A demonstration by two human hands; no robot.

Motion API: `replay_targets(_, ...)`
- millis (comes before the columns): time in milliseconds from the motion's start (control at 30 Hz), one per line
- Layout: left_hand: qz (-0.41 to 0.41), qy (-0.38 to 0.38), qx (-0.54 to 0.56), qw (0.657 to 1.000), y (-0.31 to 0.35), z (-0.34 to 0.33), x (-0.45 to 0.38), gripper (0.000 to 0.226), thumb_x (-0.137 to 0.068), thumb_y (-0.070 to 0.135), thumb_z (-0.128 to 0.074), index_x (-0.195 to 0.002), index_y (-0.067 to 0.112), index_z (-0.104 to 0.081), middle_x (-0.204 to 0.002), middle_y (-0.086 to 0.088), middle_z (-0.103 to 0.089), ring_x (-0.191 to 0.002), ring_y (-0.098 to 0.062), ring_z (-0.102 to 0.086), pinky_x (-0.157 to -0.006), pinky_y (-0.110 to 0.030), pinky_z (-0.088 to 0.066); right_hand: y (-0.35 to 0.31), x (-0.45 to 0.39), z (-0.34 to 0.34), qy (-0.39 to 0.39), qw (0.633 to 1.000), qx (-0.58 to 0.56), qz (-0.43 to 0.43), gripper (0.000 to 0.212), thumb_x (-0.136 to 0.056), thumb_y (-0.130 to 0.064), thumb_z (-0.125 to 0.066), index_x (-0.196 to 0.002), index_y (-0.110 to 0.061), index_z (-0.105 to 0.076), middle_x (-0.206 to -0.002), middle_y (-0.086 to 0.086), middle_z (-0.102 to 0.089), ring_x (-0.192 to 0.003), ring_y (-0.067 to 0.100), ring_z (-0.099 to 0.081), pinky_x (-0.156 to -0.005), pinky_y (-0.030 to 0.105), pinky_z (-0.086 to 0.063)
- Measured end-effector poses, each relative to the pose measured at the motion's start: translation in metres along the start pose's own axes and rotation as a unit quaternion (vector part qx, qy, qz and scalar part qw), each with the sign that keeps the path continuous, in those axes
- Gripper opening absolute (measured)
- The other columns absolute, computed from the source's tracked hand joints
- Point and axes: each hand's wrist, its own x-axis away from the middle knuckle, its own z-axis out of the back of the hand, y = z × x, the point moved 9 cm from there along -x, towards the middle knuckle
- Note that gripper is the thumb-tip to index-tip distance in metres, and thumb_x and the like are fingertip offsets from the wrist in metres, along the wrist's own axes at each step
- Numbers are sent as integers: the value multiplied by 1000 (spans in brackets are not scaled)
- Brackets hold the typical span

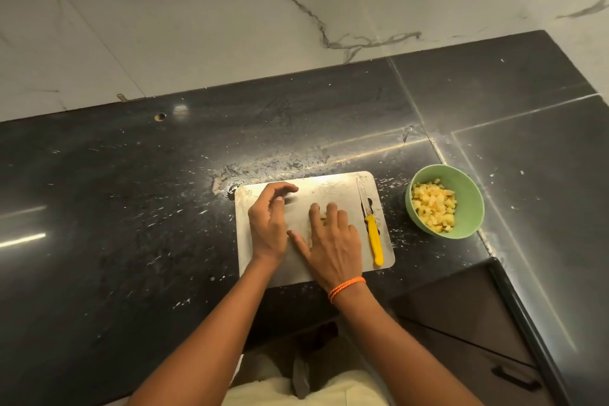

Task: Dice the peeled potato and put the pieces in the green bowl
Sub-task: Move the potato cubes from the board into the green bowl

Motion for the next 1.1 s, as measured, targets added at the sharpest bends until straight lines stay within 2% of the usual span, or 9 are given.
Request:
replay_targets(133,-11,-10,-29,999,-4,-3,4,36,-96,-6,-43,-109,8,-74,-107,-1,-75,-108,-26,-72,-95,-49,-60,-12,-8,0,42,996,2,83,18,-103,-28,-49,-112,-13,-52,-104,11,-51,-79,23,-52,-47,29,-39)
replay_targets(233,-15,-5,-46,999,-6,-2,4,34,-95,-7,-46,-109,8,-74,-106,-1,-76,-106,-24,-73,-95,-47,-61,-14,-7,-2,56,990,5,128,8,-96,-8,-57,-103,-12,-54,-95,11,-53,-71,21,-50,-42,26,-27)
replay_targets(400,-24,-4,-73,997,-8,-2,2,31,-94,-1,-49,-110,9,-74,-105,0,-77,-103,-19,-75,-94,-45,-61,-13,-8,-4,54,989,-11,135,8,-97,-3,-52,-96,-9,-56,-84,10,-54,-65,20,-51,-41,26,-41)
replay_targets(533,-38,-2,-105,994,-8,-2,2,31,-92,2,-51,-109,11,-75,-105,2,-76,-101,-17,-74,-92,-44,-62,-11,-7,-8,63,989,-10,137,9,-96,-10,-63,-88,-12,-59,-77,7,-55,-63,19,-50,-41,26,-38)
replay_targets(700,-64,-8,-158,985,-6,-4,4,30,-92,1,-53,-108,13,-75,-104,5,-75,-102,-13,-71,-90,-43,-61,-11,-6,-4,107,984,-22,143,32,-107,-27,-49,-79,-13,-60,-71,6,-55,-60,19,-51,-40,28,-36)
replay_targets(800,-65,-5,-162,985,-5,-4,5,29,-91,3,-52,-107,13,-75,-103,5,-75,-101,-13,-71,-88,-44,-61,4,-11,-5,94,988,-79,91,34,-106,-28,-49,-78,-13,-59,-68,6,-55,-54,21,-51,-38,31,-40)
replay_targets(900,-66,-5,-162,985,-3,-4,4,29,-91,4,-52,-106,13,-75,-102,5,-75,-100,-13,-71,-88,-44,-61,43,-20,14,119,959,-250,-63,36,-103,-26,-56,-69,-15,-53,-60,1,-49,-47,14,-40,-43,25,-30)
replay_targets(967,-65,-8,-168,984,-2,-4,5,29,-90,4,-53,-106,12,-75,-102,5,-74,-100,-12,-71,-89,-43,-61,72,-23,38,164,913,-346,-138,39,-102,-23,-58,-65,-19,-46,-55,-5,-40,-46,4,-30,-46,16,-22)
replay_targets(1100,-72,-9,-182,981,1,-4,5,29,-89,5,-53,-106,12,-75,-102,5,-74,-101,-10,-69,-90,-38,-60,132,-28,110,301,873,-338,-183,41,-104,-24,-56,-64,-16,-48,-54,-3,-40,-47,6,-26,-47,14,-21)
